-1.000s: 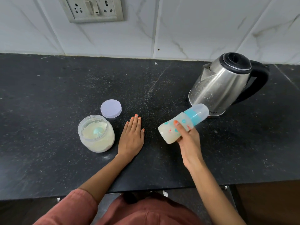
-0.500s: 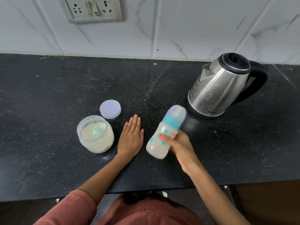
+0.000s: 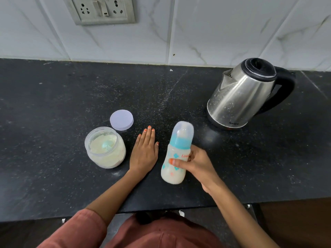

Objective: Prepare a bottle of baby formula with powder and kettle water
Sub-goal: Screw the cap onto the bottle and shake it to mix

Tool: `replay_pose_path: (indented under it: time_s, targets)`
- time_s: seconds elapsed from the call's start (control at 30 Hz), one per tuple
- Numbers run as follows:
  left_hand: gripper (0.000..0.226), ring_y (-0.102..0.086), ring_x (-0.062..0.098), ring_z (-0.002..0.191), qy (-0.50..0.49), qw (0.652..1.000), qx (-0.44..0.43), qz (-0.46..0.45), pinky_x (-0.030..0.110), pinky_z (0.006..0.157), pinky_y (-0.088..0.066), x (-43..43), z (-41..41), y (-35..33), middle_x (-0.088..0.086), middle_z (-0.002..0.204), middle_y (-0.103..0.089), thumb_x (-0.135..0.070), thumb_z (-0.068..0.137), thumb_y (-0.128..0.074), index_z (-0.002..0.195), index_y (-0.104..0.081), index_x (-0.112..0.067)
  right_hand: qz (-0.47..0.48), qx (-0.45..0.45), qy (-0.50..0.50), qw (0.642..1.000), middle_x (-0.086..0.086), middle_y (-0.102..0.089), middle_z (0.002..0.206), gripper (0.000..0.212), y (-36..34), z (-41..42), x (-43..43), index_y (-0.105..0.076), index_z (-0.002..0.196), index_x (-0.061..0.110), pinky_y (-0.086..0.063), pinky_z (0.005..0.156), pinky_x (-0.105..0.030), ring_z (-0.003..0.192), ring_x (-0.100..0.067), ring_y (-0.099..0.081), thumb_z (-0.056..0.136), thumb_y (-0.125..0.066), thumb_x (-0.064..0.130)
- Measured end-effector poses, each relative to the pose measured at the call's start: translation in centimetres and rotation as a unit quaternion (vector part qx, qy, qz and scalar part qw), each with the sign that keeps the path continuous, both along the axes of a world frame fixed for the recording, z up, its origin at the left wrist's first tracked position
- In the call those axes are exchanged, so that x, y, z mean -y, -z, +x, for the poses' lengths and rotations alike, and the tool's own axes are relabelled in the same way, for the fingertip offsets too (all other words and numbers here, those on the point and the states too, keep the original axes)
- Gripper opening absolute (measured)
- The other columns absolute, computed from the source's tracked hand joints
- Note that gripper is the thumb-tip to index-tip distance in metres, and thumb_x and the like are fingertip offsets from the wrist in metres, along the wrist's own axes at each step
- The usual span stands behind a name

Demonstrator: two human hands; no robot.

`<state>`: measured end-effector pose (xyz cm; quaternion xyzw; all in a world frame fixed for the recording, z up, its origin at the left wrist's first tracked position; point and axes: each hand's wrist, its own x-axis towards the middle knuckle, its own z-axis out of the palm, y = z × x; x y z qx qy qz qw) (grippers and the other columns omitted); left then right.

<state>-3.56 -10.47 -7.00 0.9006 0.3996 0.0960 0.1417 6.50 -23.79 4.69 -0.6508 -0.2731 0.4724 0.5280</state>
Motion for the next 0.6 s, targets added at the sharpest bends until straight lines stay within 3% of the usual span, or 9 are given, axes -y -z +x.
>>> replay_pose_path:
  time_s: [0.17,0.27,0.37,0.43,0.5,0.6]
  targets:
    - [0.07,-0.015,0.024,0.141,0.001,1.0,0.0,0.015,0.032,0.111,-0.004,0.0,-0.1,0.1,0.011,0.152,-0.018,-0.04,0.086,0.0,0.142,-0.02,-0.004,0.091,-0.13,0.221,0.962,0.003,-0.066,0.099,0.024,0.0,1.1,-1.5,-0.058,0.098,0.024,-0.051,0.085,-0.029,0.095,-0.011,-0.063,0.081,-0.062,0.008]
    - [0.068,-0.021,0.026,0.139,-0.004,1.0,0.007,0.019,0.033,0.11,-0.007,-0.1,-0.1,0.2,0.014,0.15,-0.023,-0.039,0.088,-0.004,0.141,-0.025,-0.002,0.06,-0.079,0.146,0.984,-0.002,-0.068,0.1,0.027,0.2,0.1,-1.0,-0.06,0.101,0.019,-0.053,0.085,-0.03,0.097,-0.014,-0.065,0.079,-0.065,0.005]
    - [0.066,-0.024,0.028,0.138,-0.004,1.0,0.006,0.017,0.036,0.111,-0.011,0.0,0.0,0.2,0.015,0.149,-0.026,-0.038,0.088,-0.006,0.14,-0.027,-0.001,0.016,-0.012,0.045,0.999,0.004,-0.07,0.087,0.03,0.1,-0.3,0.0,-0.063,0.09,0.02,-0.053,0.067,-0.016,0.08,-0.004,-0.068,0.071,-0.071,-0.001]
    - [0.066,-0.024,0.028,0.138,-0.006,1.0,0.011,0.017,0.036,0.111,-0.012,0.0,0.0,0.1,0.014,0.149,-0.026,-0.037,0.088,-0.006,0.14,-0.028,-0.001,0.034,-0.022,0.083,0.996,0.001,-0.07,0.089,0.029,0.1,0.3,-0.1,-0.063,0.091,0.018,-0.055,0.073,-0.021,0.083,-0.009,-0.067,0.071,-0.071,-0.001]
    - [0.068,-0.02,0.026,0.139,-0.004,1.0,0.008,0.017,0.034,0.111,-0.008,0.0,0.0,0.1,0.013,0.15,-0.023,-0.039,0.088,-0.004,0.141,-0.025,-0.003,0.074,-0.084,0.182,0.977,-0.001,-0.068,0.097,0.027,0.0,1.2,-0.9,-0.061,0.098,0.018,-0.052,0.086,-0.032,0.094,-0.016,-0.064,0.076,-0.066,0.002]
    - [0.068,-0.02,0.025,0.139,-0.004,1.0,0.001,0.015,0.033,0.111,-0.008,0.0,0.0,0.2,0.013,0.15,-0.023,-0.039,0.088,-0.003,0.141,-0.025,-0.003,0.093,-0.101,0.248,0.959,0.001,-0.065,0.102,0.03,0.3,1.3,-1.5,-0.056,0.105,0.022,-0.049,0.09,-0.034,0.101,-0.015,-0.061,0.08,-0.064,0.006]
